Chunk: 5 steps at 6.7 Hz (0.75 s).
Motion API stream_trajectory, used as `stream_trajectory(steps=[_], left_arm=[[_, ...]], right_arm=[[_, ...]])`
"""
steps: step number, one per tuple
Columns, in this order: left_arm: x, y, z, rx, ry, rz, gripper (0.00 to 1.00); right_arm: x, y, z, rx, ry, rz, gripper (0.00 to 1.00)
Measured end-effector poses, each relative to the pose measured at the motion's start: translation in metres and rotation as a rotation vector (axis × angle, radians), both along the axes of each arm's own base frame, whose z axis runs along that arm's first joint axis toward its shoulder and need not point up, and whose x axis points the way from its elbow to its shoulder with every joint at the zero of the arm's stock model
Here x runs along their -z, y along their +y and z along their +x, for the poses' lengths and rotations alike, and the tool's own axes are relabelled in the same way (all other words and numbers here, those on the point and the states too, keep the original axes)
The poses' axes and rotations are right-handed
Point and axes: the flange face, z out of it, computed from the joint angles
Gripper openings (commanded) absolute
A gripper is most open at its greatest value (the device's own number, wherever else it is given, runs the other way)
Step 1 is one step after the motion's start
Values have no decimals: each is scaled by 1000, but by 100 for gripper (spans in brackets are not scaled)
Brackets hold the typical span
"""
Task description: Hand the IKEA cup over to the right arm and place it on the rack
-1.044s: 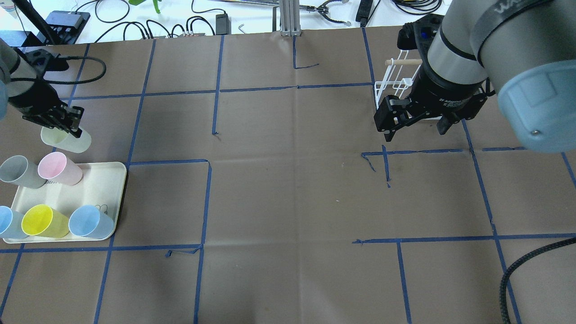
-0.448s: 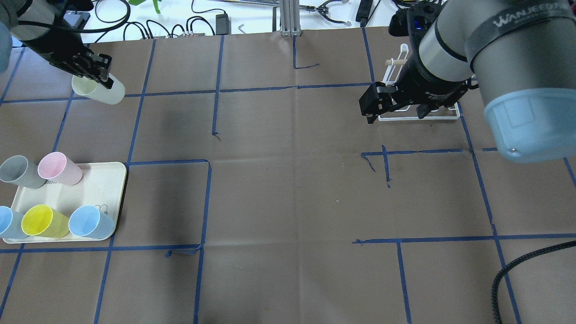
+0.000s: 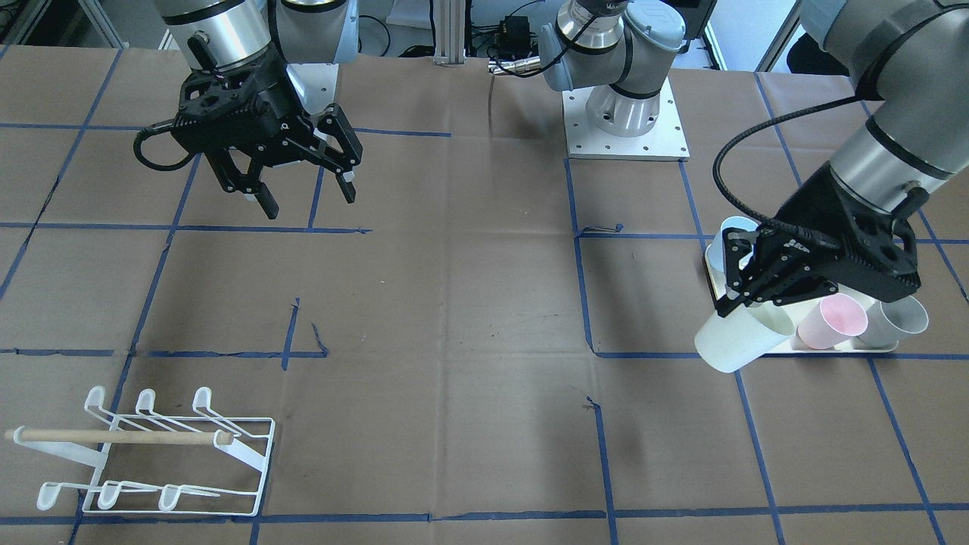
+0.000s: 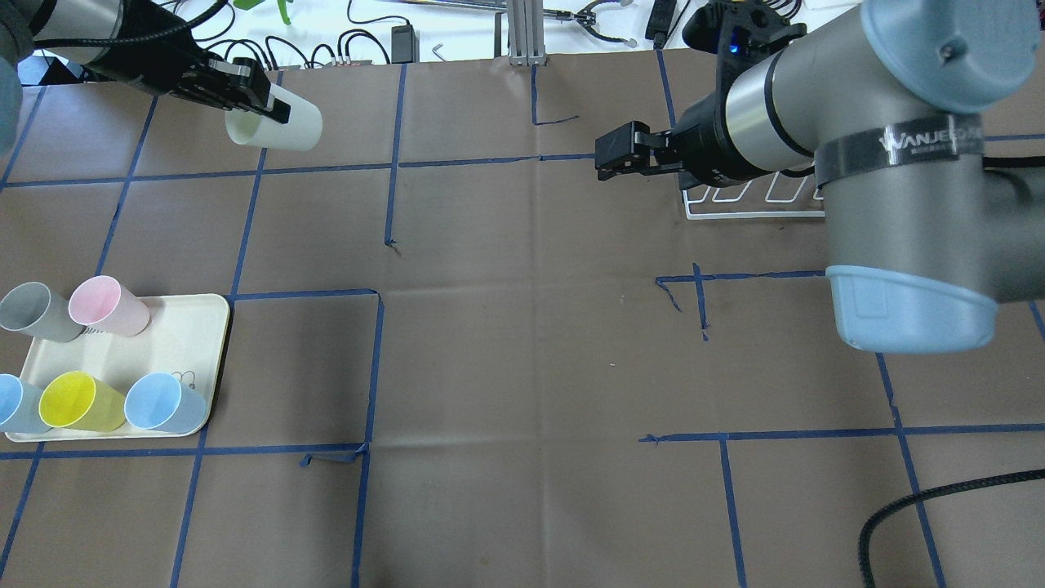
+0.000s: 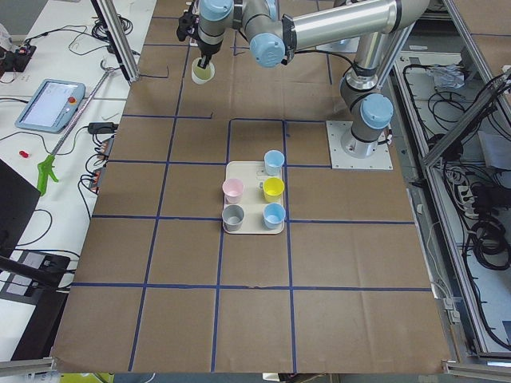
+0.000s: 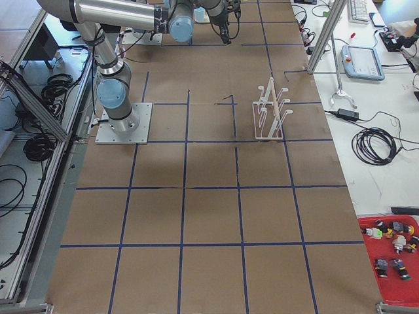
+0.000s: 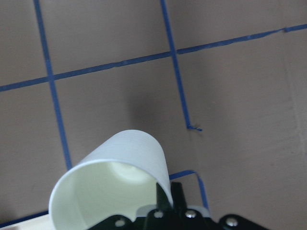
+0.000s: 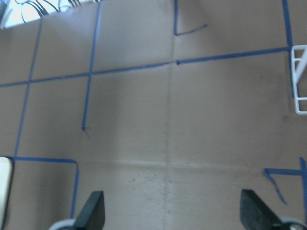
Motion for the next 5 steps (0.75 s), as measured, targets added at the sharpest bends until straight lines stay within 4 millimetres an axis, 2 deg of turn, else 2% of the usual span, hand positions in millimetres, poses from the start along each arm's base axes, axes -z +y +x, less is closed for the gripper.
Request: stream_trajectory(steps=[1,3,5], left_arm=[[1,14,-15,38,113,-92,0],[26,54,-41,102,282,-279,1],[50,93,-59,170,390,-445,2]], right_arm=[[7,8,8,43,-140,-58,100],[18,30,13,195,-381,-93,100],[21,49,13,382,-613,-59,100]])
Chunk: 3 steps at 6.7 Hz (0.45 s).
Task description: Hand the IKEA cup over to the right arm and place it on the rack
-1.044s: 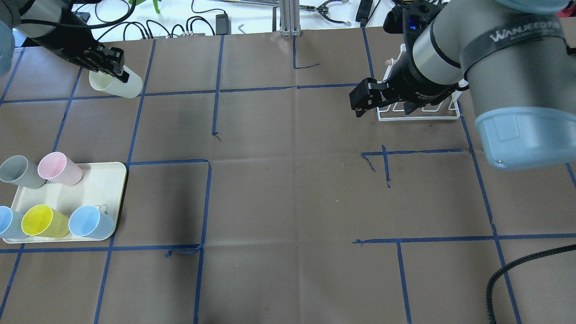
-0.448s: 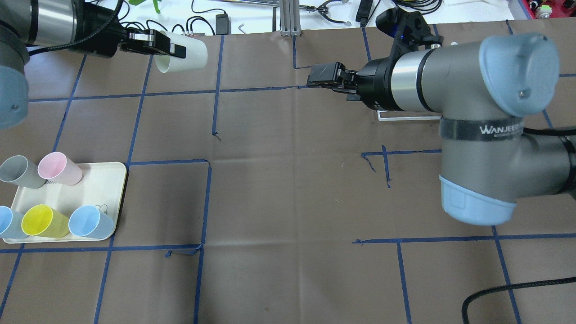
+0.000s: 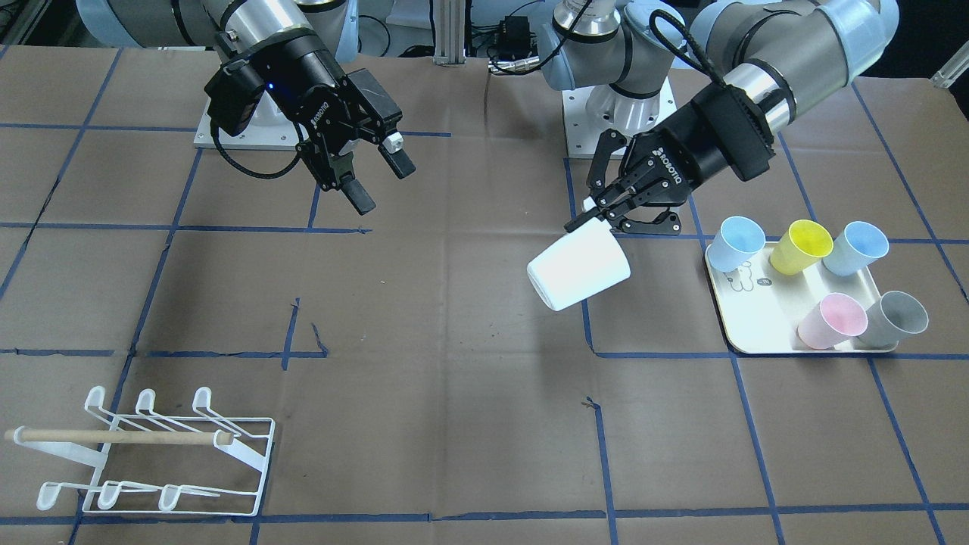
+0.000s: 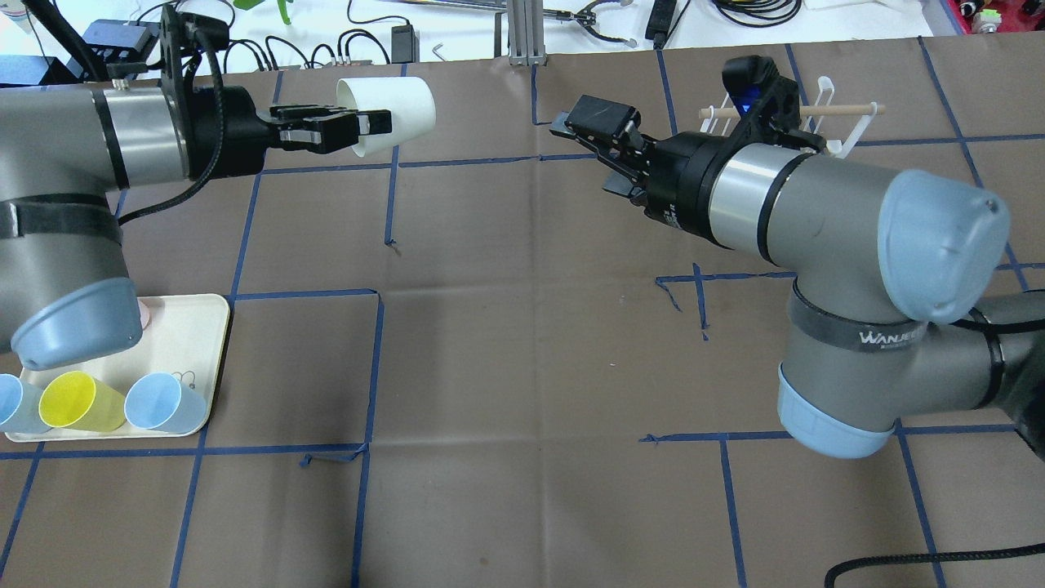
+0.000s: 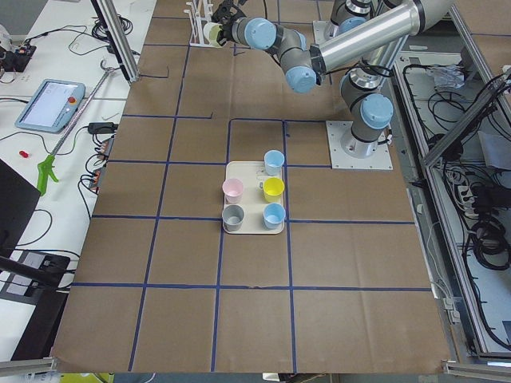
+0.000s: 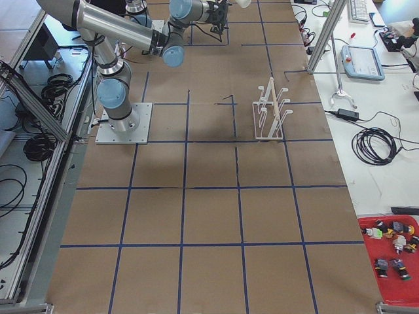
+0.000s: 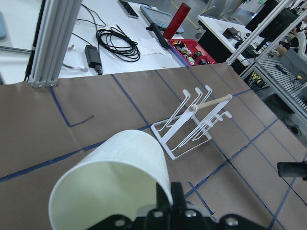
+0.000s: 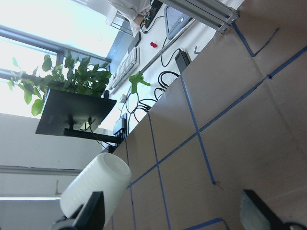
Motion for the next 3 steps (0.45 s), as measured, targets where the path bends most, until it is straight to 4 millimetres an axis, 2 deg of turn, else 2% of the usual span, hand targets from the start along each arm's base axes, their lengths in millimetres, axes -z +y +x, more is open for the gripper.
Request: stream_trajectory(steps=[2,3], left_arm=[[27,27,-21,41,12,-108,2],[33,37,-36,67,6,-145,2]], right_arm=[[9,24,-1,116,-225,37,100],[16,36,-2,151,-313,51,100]])
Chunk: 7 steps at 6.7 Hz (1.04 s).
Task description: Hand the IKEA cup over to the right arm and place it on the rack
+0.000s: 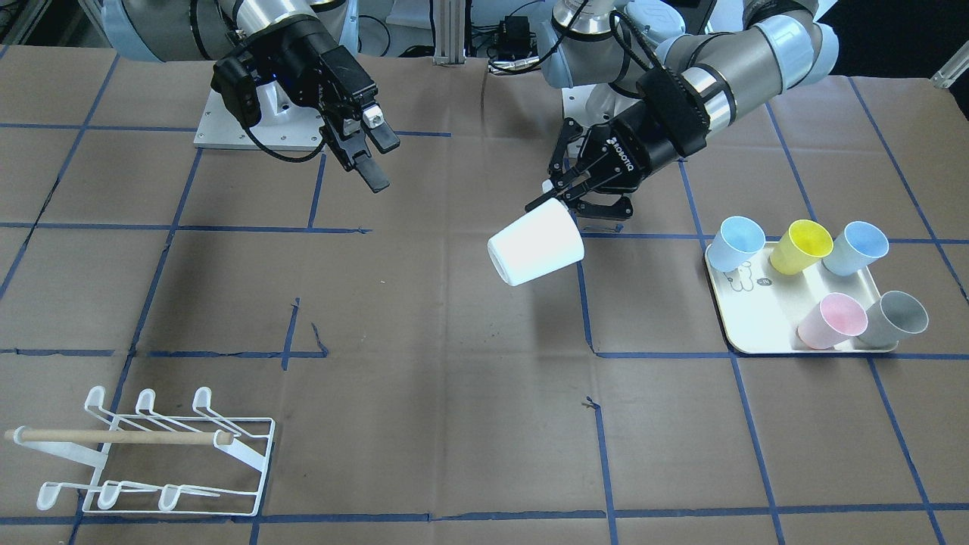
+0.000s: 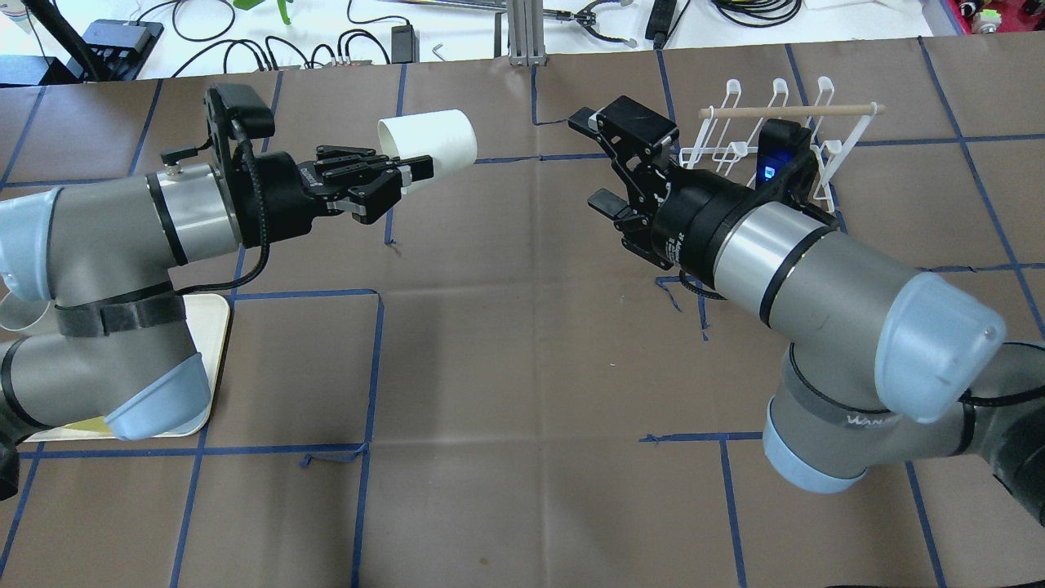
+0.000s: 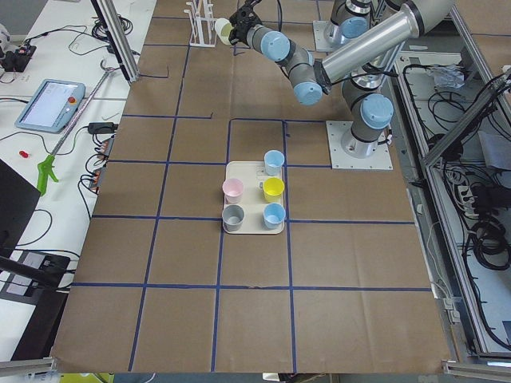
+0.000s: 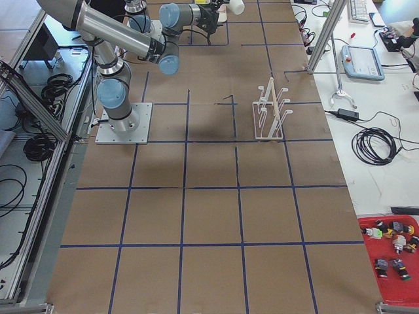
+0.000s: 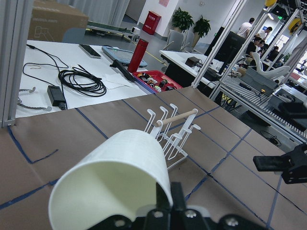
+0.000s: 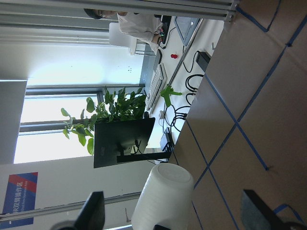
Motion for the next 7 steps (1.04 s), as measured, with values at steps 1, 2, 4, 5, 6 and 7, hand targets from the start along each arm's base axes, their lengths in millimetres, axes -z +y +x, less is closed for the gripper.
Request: stream_trajectory(steps=[1,2,4,5,6,7], left_arm=[[4,5,-11,22,-6,-31,2],[10,5,-19,39,-10,-59,3],[18,5,-34,22,9,-80,5],[21,6,-40,4,26,-80,5],[22,8,-45,0,39,-81,5],[22,11,-50,4,44,-79,5]], right_arm=[[6,8,-1,25,-71,35,100],[10,12,-1,44,-127,76,100],[15,13,0,66,-176,132,100],[19,10,1,73,-178,147,100],[25,8,2,76,-171,163,100],[33,4,6,80,-161,182,100]])
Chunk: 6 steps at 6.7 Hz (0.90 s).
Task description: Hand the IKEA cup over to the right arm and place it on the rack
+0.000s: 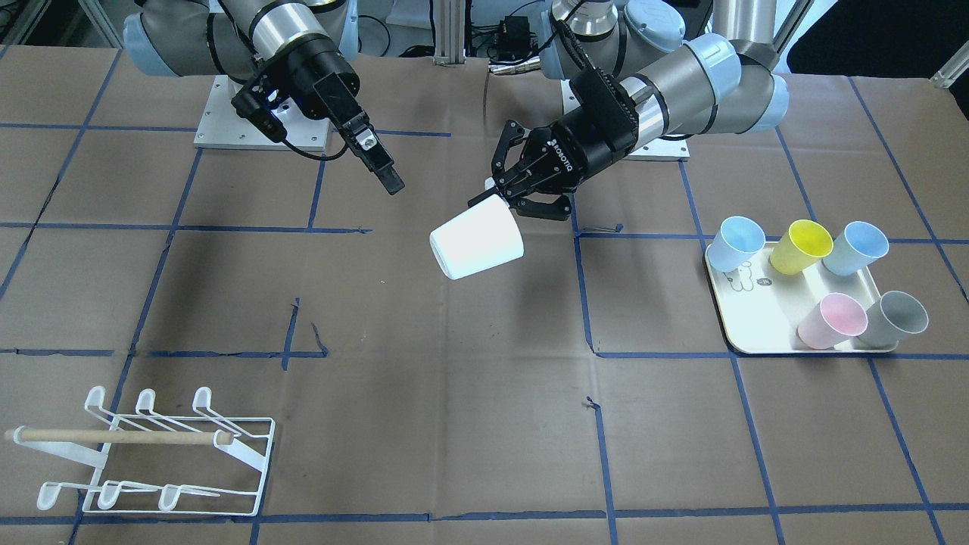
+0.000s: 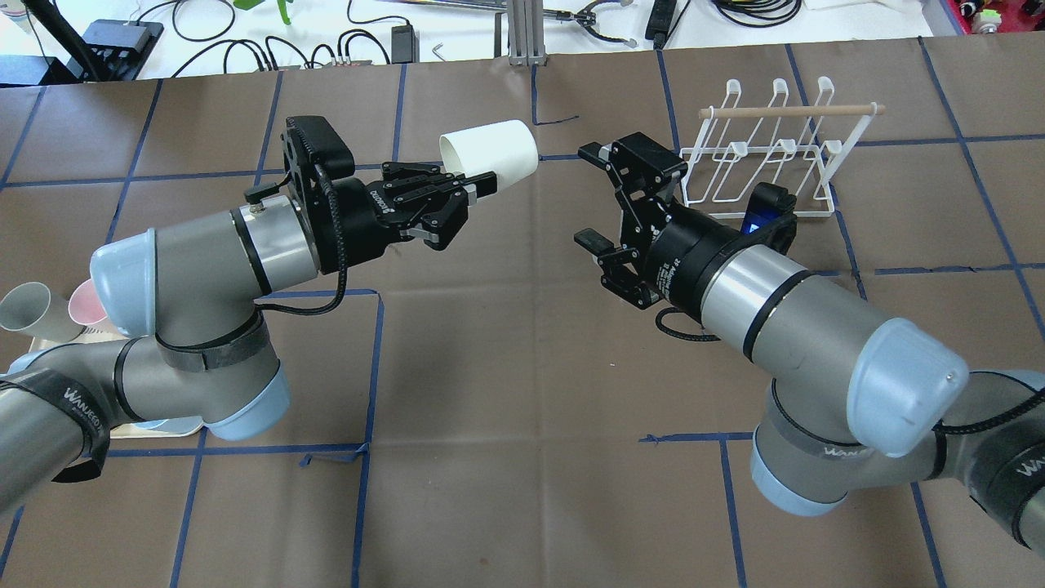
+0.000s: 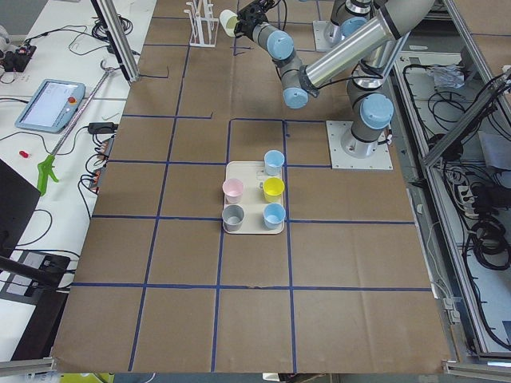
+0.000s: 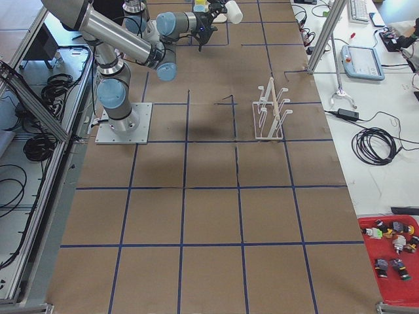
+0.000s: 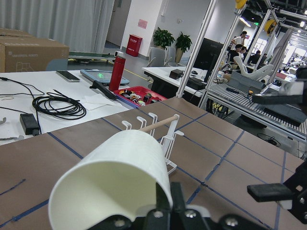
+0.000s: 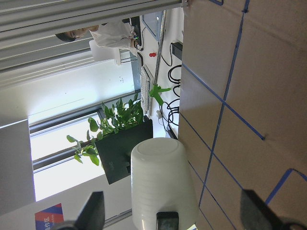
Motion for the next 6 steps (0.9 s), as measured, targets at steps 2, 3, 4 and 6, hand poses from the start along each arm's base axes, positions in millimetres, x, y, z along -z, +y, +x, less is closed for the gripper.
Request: stream_trajectory(steps=[2,3,4,6], left_arm=[[4,9,-4,3,1,10,5],[6,12,-4,2,0,14,5],[7,14,-5,3,0,14,5],[7,14,-5,2,0,13,5]], right_arm=[[9,-14,11,14,24,17,99],[7,-25,15,22,34,12,99],[7,-35,19,22,43,7,99],[9,-53,29,8,80,-16,98]])
